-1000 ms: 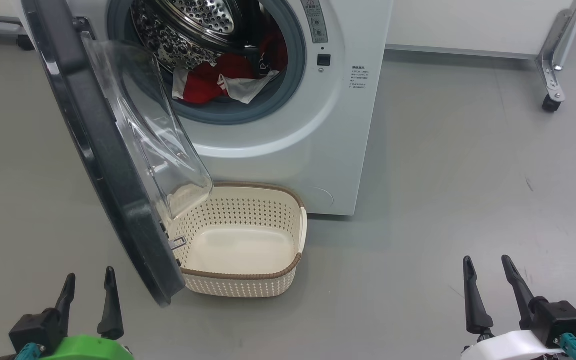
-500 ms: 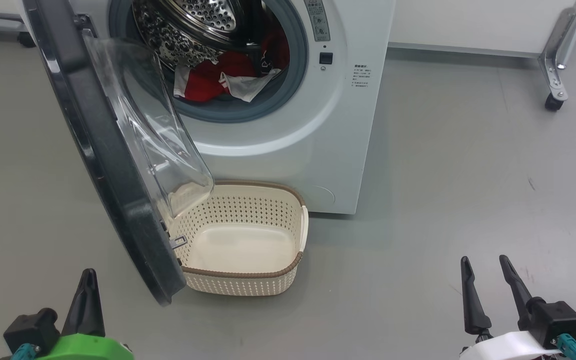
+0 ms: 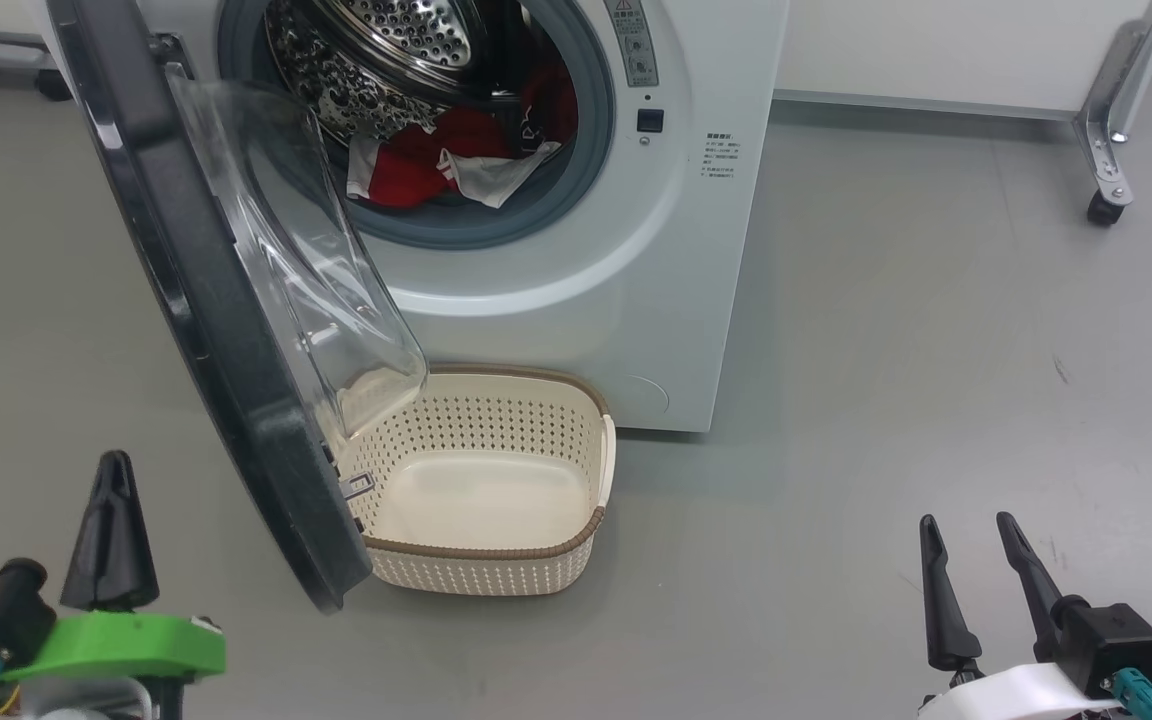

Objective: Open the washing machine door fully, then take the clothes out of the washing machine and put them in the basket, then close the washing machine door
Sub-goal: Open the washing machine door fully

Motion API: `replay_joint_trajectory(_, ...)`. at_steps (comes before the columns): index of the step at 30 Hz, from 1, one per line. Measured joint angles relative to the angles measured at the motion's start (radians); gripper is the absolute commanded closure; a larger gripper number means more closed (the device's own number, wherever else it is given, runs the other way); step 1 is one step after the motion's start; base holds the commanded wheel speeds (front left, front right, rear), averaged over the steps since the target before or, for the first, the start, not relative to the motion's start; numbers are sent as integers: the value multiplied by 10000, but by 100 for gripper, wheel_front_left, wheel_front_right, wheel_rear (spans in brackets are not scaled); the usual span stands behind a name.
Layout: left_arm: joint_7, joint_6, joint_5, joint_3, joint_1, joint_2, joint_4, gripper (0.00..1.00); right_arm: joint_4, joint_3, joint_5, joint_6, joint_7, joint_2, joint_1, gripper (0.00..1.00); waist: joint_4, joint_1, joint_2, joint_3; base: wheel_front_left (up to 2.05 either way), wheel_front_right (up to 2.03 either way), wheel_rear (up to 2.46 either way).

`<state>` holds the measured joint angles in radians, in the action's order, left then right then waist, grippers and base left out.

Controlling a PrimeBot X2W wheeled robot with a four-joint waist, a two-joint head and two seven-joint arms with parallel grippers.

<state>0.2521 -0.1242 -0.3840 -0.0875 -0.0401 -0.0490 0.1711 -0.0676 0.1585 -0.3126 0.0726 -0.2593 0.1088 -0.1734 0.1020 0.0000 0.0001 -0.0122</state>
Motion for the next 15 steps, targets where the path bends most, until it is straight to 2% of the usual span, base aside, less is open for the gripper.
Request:
replay_joint_trajectory(8, 44, 0, 253, 48, -662, -186, -917, 100, -61, -13, 73, -96, 0, -117, 2, 0, -8, 0, 0, -49, 0, 0, 0)
replay_joint_trajectory(15, 46, 0, 351, 583, -1169, -207, -1724, 100, -100, -107, 90, -98, 0, -174, 2, 0, -28, 0, 0, -39, 0, 0, 0)
